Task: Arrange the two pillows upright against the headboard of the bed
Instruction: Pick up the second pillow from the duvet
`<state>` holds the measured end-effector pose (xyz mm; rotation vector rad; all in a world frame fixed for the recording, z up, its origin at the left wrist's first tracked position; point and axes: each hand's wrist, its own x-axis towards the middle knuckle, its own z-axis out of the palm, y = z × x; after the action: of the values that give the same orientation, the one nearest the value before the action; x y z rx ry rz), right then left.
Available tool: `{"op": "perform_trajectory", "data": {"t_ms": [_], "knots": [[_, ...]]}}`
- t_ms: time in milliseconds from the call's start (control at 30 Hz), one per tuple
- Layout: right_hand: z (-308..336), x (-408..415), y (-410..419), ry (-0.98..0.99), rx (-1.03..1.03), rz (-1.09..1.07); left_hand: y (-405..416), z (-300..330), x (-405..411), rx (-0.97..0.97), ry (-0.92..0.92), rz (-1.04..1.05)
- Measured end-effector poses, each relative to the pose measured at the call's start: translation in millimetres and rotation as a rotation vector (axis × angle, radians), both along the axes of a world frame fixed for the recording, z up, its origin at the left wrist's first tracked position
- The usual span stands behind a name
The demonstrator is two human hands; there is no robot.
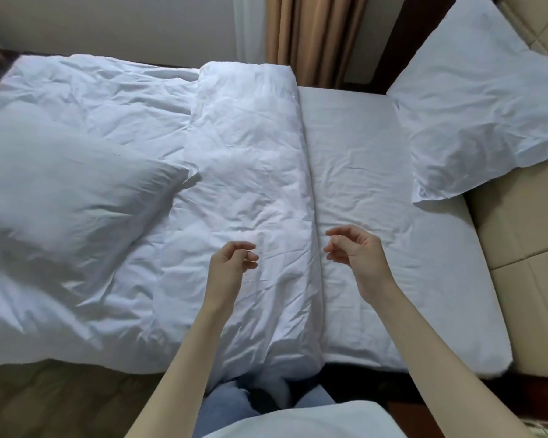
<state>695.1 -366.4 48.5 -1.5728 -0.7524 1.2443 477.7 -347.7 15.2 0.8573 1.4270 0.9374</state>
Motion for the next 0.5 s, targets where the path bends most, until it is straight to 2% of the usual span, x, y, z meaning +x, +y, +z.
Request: {"op": "perform_trajectory", "data": {"t_ms": [300, 500], "knots": [[-12, -173, 45, 0.020, -0.032, 0.005, 32, -15, -174, -0.019, 0.033, 0.107], [-14, -266, 72, 0.053, -0.027, 0.047, 57, -15, -275, -0.053, 0.105, 0.066]]}}
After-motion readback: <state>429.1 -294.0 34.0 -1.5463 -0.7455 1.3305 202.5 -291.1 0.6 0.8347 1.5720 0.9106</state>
